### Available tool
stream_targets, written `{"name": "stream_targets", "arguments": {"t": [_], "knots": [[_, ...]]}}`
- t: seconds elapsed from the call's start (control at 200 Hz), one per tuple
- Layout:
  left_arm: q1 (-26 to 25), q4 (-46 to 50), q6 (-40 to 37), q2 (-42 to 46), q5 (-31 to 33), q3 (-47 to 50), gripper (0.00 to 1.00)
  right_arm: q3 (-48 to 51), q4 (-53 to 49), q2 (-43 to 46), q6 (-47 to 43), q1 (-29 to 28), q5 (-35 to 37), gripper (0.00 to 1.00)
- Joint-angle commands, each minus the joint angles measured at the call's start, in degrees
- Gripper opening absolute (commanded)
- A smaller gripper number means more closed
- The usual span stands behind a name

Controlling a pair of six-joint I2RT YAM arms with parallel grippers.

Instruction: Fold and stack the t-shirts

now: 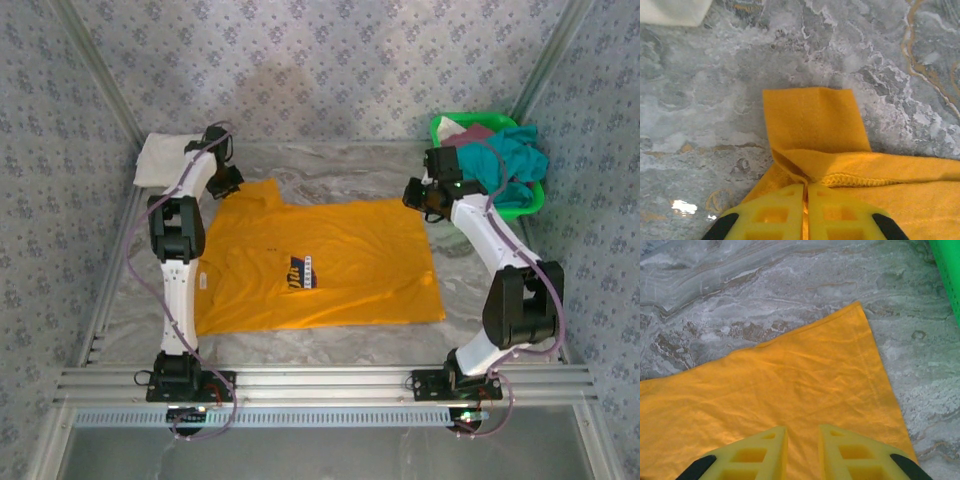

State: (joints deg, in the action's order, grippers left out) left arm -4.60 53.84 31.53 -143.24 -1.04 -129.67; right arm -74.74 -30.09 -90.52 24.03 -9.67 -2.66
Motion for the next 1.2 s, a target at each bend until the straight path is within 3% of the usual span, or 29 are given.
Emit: {"name": "stream_targets", "arguments": {"t": [0.0, 0.39, 0.47, 0.64, 1.194], "knots": [[0.05, 4.04, -0.21, 0.93, 1.43, -6.58, 0.09, -3.88, -2.78, -2.56, -1.47, 0.37, -1.30, 0.25], [-1.55, 8.05, -0.92, 3.96, -1.48, -10.11, 0.06, -9.30, -4.10, -8.67, 0.83, 3.85, -0.68, 0.26], [-2.14, 8.58, -1.62, 4.31, -1.59, -10.05, 0.11, -11.91, -7.43, -12.06, 0.88, 5.13, -1.66, 0.29], [-3.30, 10.32, -2.27, 5.14, -1.04, -9.35, 0.02, -18.91, -13.04, -19.56, 0.01, 5.89, -0.96, 0.31], [-7.58, 2.14, -3.87, 21.94, 3.07, 15.16, 0.00, -42.64, -25.44, -42.07, 0.29, 3.35, 7.29, 0.49]]}}
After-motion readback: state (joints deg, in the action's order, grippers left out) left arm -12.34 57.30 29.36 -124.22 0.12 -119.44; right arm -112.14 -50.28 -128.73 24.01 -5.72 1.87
